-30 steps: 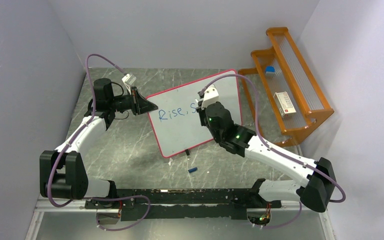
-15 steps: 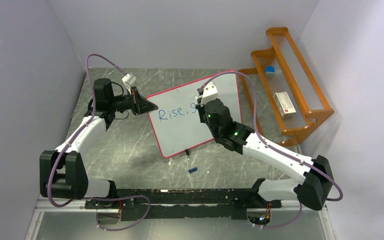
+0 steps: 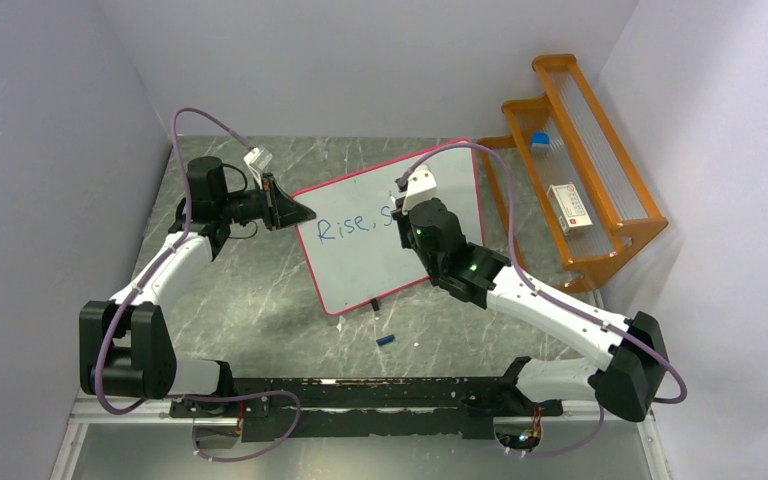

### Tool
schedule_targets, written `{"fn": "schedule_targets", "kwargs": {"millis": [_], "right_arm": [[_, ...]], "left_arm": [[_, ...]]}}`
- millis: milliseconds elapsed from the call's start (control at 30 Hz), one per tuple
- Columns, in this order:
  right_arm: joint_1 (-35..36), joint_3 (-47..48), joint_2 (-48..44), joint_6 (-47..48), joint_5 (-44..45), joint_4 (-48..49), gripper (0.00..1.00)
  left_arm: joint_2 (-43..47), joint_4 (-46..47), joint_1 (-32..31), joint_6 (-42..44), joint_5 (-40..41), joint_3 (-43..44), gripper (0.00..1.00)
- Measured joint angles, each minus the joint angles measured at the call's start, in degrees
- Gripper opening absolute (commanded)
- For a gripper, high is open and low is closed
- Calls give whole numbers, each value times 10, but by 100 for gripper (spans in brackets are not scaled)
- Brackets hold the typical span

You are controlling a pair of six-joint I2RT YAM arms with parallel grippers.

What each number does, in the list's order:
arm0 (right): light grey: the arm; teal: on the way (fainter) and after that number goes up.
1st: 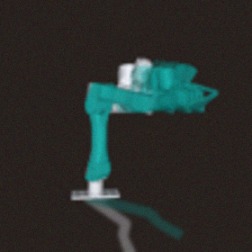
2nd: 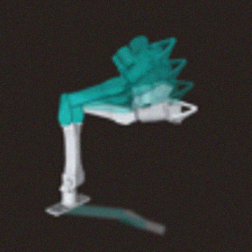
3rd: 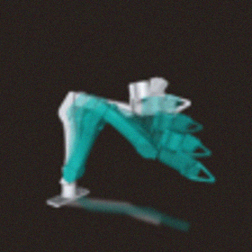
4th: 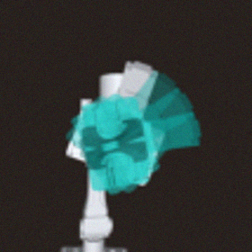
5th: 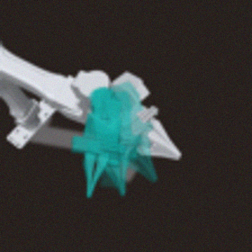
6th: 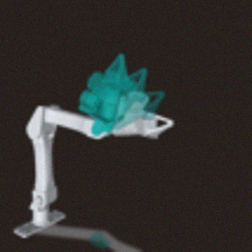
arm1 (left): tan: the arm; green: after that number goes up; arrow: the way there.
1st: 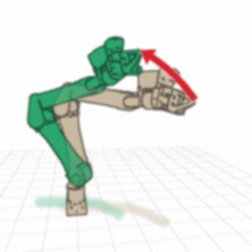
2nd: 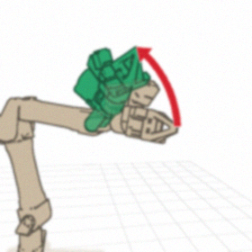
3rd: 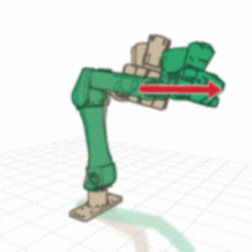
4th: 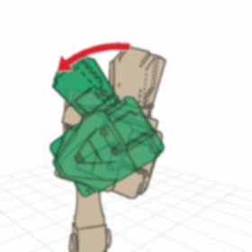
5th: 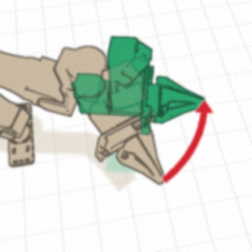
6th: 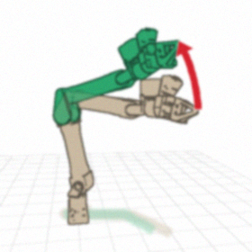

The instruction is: Write a sentence on the whiteboard

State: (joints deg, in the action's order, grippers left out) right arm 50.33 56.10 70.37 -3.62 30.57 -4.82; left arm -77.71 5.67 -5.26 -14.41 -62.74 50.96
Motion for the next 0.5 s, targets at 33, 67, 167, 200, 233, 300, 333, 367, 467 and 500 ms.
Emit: {"fn": "schedule_targets", "kwargs": {"millis": [33, 67, 167, 200, 233, 300, 333, 367, 467, 500], "right_arm": [[0, 0, -1, -2, -2, -2, 0], [0, 0, -1, -4, -2, -5, 0], [0, -2, -4, -9, -7, -13, 0], [0, -3, -5, -11, -8, -17, 0], [0, -5, -6, -13, -9, -21, 0], [0, -5, -7, -17, -12, -27, 0], [0, -5, -8, -19, -13, -29, 0], [0, -6, -9, -20, -13, -32, 0], [0, -11, -12, -26, -16, -37, 0], [0, -13, -13, -27, -17, -38, 0]], "left_arm": [[0, 0, 0, 0, 0, 0, 5], [0, 0, 0, 0, 0, 0, 5], [0, 0, 0, 0, 0, 0, 5], [0, 0, 0, 0, 0, 0, 5], [0, 0, 0, 0, 0, 0, 5], [0, 0, 0, 0, 0, 0, 5], [0, 0, 0, 0, 0, 0, 5], [0, 0, 0, 1, 0, 0, 5], [0, 0, 0, 1, 0, 0, 5], [0, 0, 0, 1, 0, 0, 5]]}}
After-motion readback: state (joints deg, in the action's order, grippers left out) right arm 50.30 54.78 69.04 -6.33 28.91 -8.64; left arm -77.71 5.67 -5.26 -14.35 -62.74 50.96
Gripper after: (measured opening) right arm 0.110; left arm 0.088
